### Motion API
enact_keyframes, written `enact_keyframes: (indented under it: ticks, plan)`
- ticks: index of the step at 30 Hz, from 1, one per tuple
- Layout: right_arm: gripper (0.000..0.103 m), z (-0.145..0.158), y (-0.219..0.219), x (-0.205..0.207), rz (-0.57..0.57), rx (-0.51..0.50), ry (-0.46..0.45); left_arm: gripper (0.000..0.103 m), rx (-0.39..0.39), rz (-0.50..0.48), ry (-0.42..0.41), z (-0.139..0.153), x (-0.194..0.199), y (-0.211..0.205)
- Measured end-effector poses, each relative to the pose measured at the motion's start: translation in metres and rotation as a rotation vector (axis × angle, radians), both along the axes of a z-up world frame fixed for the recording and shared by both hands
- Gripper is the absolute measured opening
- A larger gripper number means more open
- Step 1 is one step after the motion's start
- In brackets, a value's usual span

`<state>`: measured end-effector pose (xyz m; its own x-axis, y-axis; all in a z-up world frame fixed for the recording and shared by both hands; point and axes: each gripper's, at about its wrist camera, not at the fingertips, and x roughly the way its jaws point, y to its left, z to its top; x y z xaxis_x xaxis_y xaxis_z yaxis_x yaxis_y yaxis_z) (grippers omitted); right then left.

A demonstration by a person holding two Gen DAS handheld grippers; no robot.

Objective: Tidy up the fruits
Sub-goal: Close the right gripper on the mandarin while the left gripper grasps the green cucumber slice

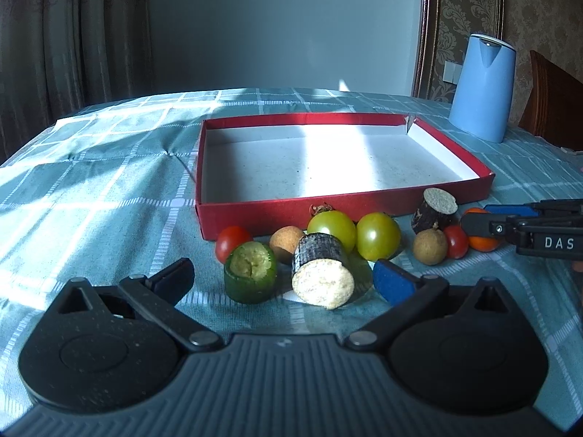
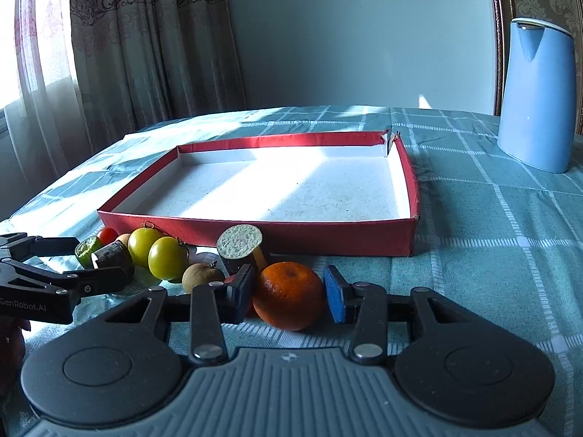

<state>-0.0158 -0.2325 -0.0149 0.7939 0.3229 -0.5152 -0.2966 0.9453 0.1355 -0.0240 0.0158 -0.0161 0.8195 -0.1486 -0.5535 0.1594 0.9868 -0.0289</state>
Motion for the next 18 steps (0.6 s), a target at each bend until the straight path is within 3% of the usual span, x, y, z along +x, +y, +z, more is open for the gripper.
enact_keyframes:
  ticks: [4,9,18]
  plan:
    - [0.040,0.000,-0.001,-0.001,-0.011,0.009,-0.011,0.103,-0.005,-0.012,0.000,0.000,0.002,0.000]
    - [0.040,0.003,-0.004,-0.004,-0.036,0.009,-0.043,0.103,0.033,-0.049,-0.073,0.004,-0.008,-0.007]
    - [0.040,0.002,-0.004,-0.004,-0.026,0.011,-0.038,0.103,0.092,-0.107,-0.031,0.004,-0.004,0.022]
